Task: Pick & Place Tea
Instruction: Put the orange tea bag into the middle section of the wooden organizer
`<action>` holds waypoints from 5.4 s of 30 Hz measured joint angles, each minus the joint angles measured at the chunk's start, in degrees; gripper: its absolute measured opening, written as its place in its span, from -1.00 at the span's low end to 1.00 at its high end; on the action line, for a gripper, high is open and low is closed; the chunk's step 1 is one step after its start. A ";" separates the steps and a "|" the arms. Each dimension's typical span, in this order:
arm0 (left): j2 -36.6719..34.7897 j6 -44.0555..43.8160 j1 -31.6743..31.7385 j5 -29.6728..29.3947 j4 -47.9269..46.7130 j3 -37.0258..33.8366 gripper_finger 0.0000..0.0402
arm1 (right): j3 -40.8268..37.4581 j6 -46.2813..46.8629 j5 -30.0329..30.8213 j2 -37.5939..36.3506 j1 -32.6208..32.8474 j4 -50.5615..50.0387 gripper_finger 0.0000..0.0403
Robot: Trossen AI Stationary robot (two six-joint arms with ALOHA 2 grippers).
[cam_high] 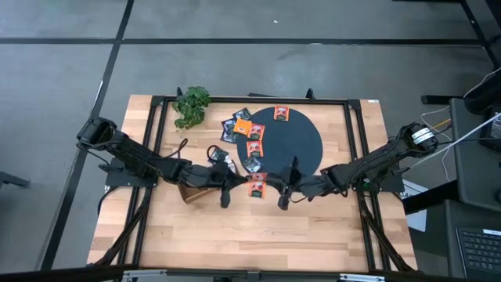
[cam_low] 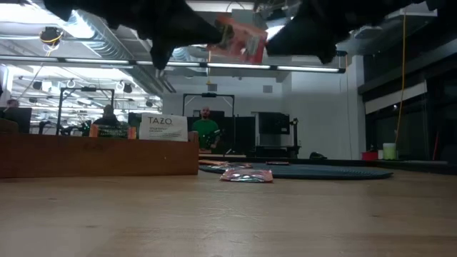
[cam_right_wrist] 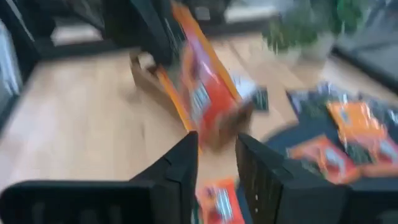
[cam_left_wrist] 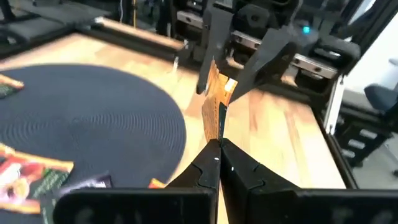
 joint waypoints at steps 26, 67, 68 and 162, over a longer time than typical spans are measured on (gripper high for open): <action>-3.06 -21.13 0.33 24.23 -83.09 31.25 -0.99 | -0.01 14.33 -8.22 0.00 0.26 -21.85 -0.38; -1.02 -6.20 23.21 35.84 -86.23 20.52 -0.99 | -0.01 11.54 -3.73 0.03 0.26 -22.28 -0.38; -0.62 -5.92 23.32 36.02 -86.65 20.52 -0.99 | -0.01 11.54 -3.73 0.07 0.26 -22.30 -0.38; 26.27 11.07 2.78 4.14 -34.28 23.32 -0.75 | -0.01 18.91 -8.67 6.40 -3.17 -18.21 -0.38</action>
